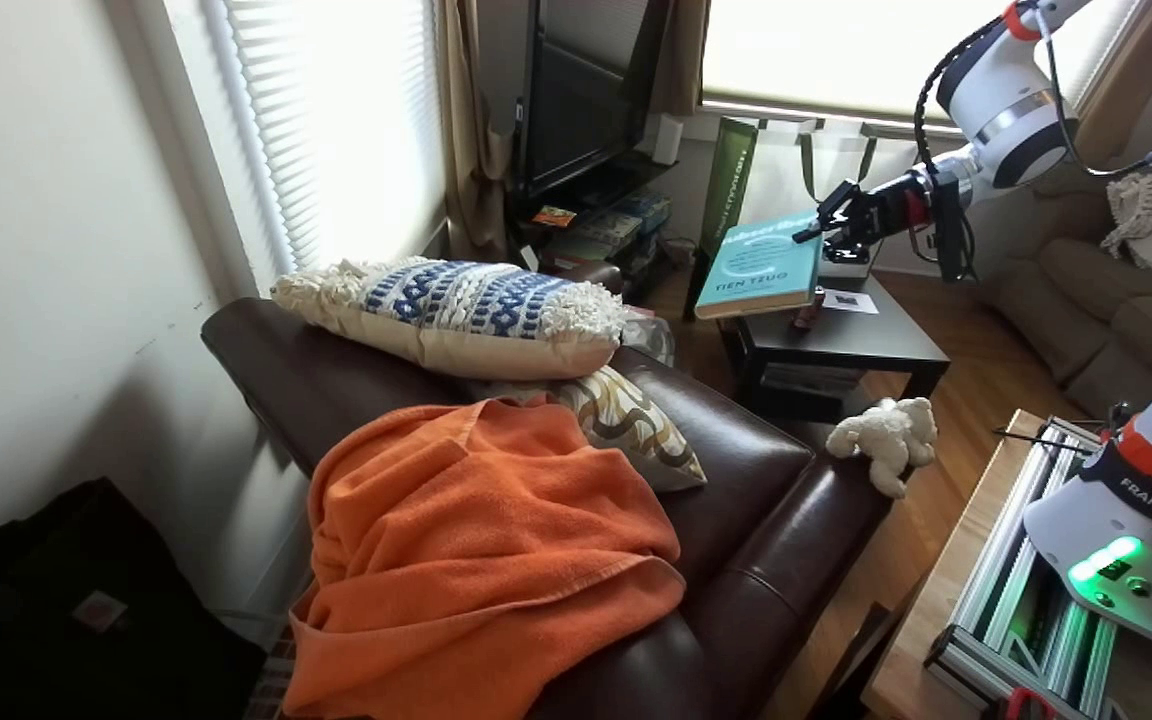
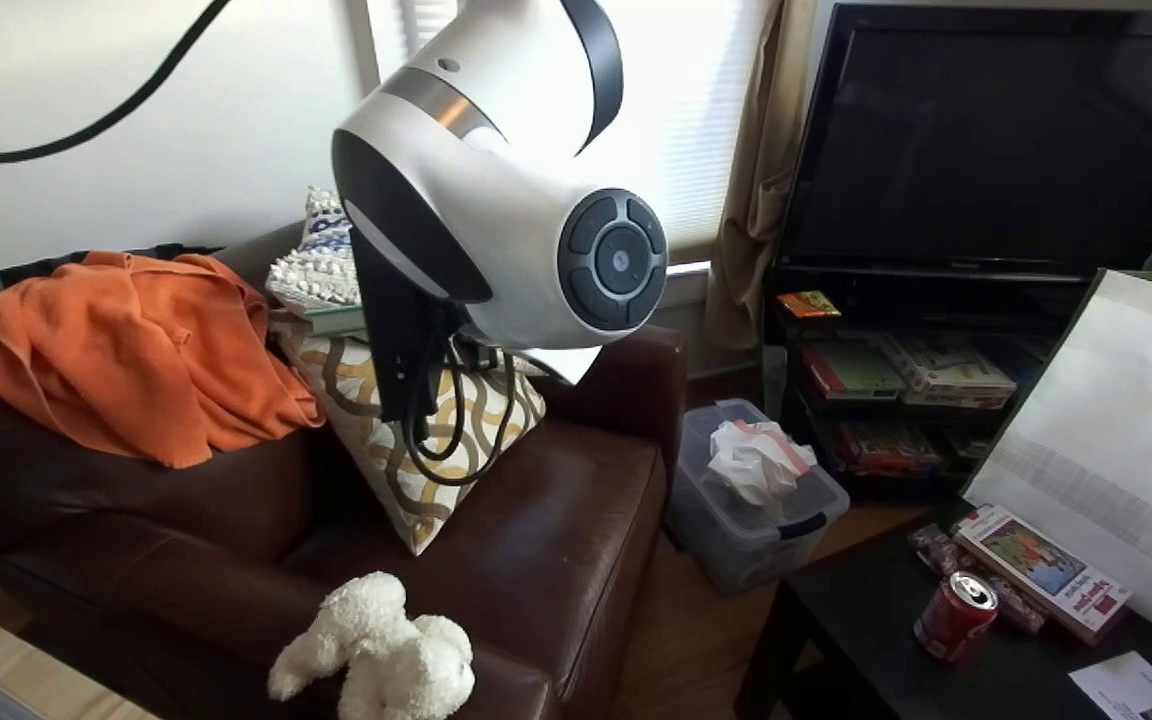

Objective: Put the book on the seat of the sofa

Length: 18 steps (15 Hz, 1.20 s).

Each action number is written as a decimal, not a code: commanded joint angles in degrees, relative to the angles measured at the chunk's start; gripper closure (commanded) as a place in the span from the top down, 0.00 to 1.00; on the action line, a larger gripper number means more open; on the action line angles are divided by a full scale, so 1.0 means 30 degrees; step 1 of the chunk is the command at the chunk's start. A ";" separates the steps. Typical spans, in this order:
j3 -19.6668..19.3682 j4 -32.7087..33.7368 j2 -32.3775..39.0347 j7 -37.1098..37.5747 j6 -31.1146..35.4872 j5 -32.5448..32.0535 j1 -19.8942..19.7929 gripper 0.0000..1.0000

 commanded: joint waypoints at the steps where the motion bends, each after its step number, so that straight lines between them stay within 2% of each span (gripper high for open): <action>1: 0.0058 0.0162 0.0124 0.0244 0.0467 -0.0028 0.0202 0.27; 4: 0.0234 0.0532 0.0693 0.0486 0.0841 -0.0033 0.0406 0.27; 5: 0.0234 0.0572 0.0794 0.0486 0.0841 -0.0033 0.0407 0.07; 10: 0.1009 0.0675 0.2131 0.4491 0.4680 -0.1423 0.1533 0.07; 14: 0.1932 -0.0852 0.2088 0.8403 0.8925 -0.2911 0.2956 0.07; 16: 0.2588 -0.1826 0.1460 1.0106 1.1398 -0.3017 0.3767 0.07; 18: 0.3816 -0.2143 0.1339 1.0905 1.2707 -0.2463 0.4766 0.07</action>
